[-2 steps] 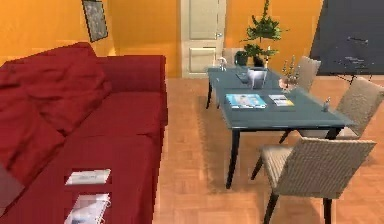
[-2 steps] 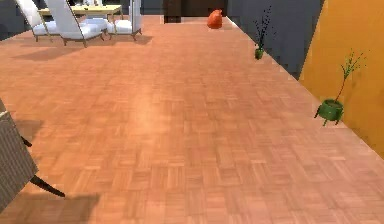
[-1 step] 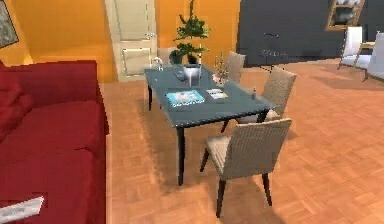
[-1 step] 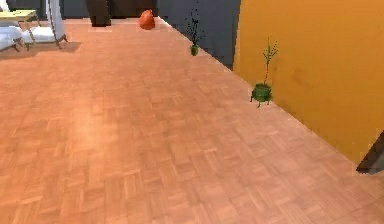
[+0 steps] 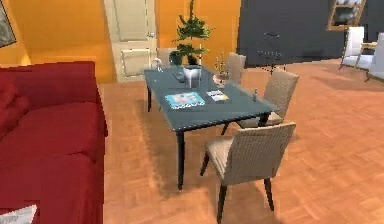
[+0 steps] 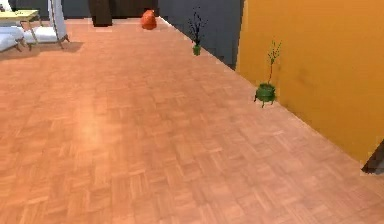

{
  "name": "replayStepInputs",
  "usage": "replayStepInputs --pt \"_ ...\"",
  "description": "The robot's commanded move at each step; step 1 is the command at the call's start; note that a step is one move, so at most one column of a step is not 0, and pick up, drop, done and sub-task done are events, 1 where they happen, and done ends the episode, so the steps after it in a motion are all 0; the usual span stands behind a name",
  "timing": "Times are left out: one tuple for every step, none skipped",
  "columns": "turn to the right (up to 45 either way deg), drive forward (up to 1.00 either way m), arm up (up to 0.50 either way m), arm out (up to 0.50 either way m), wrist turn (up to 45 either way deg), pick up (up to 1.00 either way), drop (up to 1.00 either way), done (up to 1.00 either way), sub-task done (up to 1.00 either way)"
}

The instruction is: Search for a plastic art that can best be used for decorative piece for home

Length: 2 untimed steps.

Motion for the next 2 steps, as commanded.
replayStepInputs --pt "-18.0 0.00 0.00 0.00 0.0 0.00 0.00 0.00 0.00" --pt "0.0 1.00 0.00 0.00 0.0 0.00 0.00 0.00 0.00"
